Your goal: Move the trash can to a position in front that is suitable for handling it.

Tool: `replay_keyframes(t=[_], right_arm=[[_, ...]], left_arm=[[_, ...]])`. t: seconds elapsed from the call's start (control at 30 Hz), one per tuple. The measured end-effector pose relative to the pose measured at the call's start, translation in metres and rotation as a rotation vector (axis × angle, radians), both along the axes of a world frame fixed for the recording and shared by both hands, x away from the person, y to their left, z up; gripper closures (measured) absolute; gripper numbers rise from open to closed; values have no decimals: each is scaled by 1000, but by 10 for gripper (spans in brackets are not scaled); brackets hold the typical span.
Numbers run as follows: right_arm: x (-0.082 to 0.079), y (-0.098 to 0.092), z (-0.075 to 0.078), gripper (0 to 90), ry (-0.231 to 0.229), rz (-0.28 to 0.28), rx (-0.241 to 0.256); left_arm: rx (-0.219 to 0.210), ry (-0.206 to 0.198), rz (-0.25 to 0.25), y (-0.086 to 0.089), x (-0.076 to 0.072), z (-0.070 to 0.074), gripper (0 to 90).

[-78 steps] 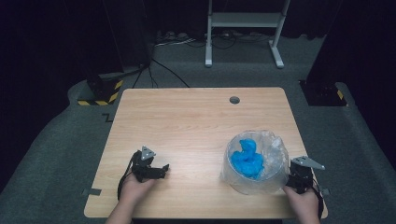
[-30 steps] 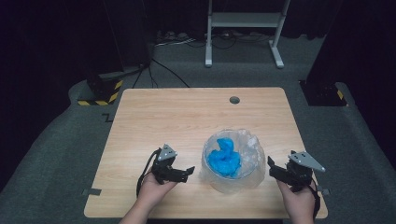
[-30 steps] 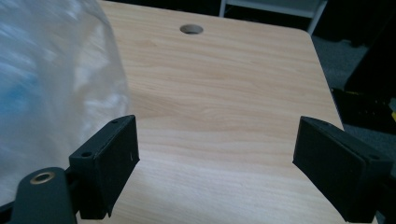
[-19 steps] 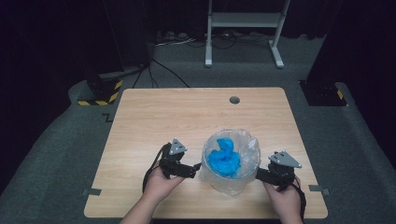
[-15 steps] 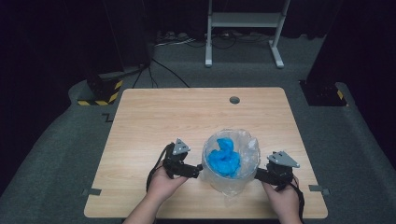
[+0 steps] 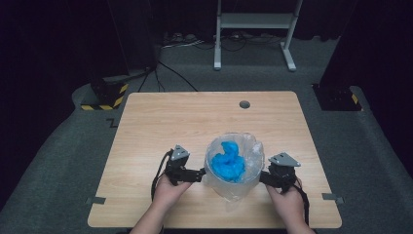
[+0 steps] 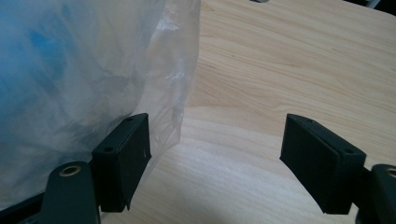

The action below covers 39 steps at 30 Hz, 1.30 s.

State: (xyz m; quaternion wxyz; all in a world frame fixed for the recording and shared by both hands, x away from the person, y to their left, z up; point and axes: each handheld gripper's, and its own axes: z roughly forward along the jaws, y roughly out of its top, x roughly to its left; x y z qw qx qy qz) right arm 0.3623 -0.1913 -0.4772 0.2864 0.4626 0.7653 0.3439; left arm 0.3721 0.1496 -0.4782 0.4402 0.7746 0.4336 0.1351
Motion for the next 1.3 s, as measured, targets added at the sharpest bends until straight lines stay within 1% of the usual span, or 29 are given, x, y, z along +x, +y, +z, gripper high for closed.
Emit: replay_keyframes(t=[0.03, 0.07, 0.1, 0.13, 0.2, 0.23, 0.27, 0.37, 0.43, 0.5, 0.53, 0.57, 0.6, 0.63, 0.7, 0.77, 0.8, 0.9, 0.93, 0.97, 1.0, 1.03, 1.07, 1.1, 1.13, 1.17, 1.2, 1.3], right_arm=[[1, 3, 0, 239, -3, 1, -5], [3, 7, 1, 239, -2, 0, -9], [3, 7, 1, 239, -2, 0, -9], [7, 17, 1, 240, 6, -1, -10], [10, 26, 2, 240, 1, -5, -17], [10, 26, 2, 240, 1, -5, -17], [13, 36, 2, 237, -2, -10, -19], [19, 45, 1, 237, -7, -22, -10], [23, 49, 1, 237, -4, -26, 3], [25, 51, 1, 236, -7, -26, 4], [26, 55, -1, 230, -21, -33, 9], [26, 55, -1, 230, -21, -33, 9], [25, 57, -3, 223, -32, -44, 20], [25, 57, -3, 223, -32, -44, 20], [24, 57, -5, 190, -42, -37, 27], [24, 56, -5, 176, -41, -33, 37], [24, 52, -6, 162, -25, -31, 65], [24, 50, -9, 158, -13, -27, 65], [23, 48, -12, 148, 1, -18, 75], [22, 47, -13, 143, -1, -11, 84], [21, 46, -14, 142, 0, -7, 93], [21, 46, -14, 142, 0, -7, 93], [19, 43, -15, 140, 23, 1, 123], [19, 42, -15, 140, 27, 1, 126], [18, 40, -14, 140, 31, -1, 137], [18, 40, -14, 140, 31, -1, 137], [17, 35, -10, 140, 22, -6, 154], [16, 30, -6, 140, 10, -18, 168]], left_arm=[[-4, 0, 7, 3, 1, 0, 90], [9, -3, 20, 7, 3, 1, 91], [9, -3, 20, 7, 3, 1, 92], [24, -5, 47, 13, 6, 3, 97], [13, 0, 76, 21, 9, 5, 114], [13, 0, 76, 21, 9, 5, 122], [0, 7, 94, 28, 12, 4, 128], [-12, 10, 108, 36, 16, 3, 129], [-3, 6, 117, 39, 17, 4, 129], [4, 2, 120, 41, 19, 4, 130], [13, -4, 125, 43, 20, 4, 130], [13, -4, 125, 43, 20, 4, 130], [29, -6, 129, 44, 19, 3, 129], [29, -6, 129, 44, 19, 3, 125], [42, -7, 135, 45, 19, 0, 111], [39, -1, 138, 46, 19, -2, 106], [29, 8, 142, 47, 18, -4, 103], [36, 4, 143, 48, 17, -4, 103], [37, -3, 142, 48, 16, -4, 103], [35, -5, 142, 50, 15, -3, 104], [24, -4, 145, 51, 15, -2, 106], [24, -4, 145, 51, 15, -2, 105], [13, -4, 142, 53, 14, -1, 106], [13, -4, 142, 53, 14, -1, 109], [-6, -6, 142, 56, 13, 1, 111], [-6, -6, 142, 56, 13, 1, 111], [0, -8, 150, 58, 11, 3, 113], [-12, -2, 153, 61, 10, 3, 115]])
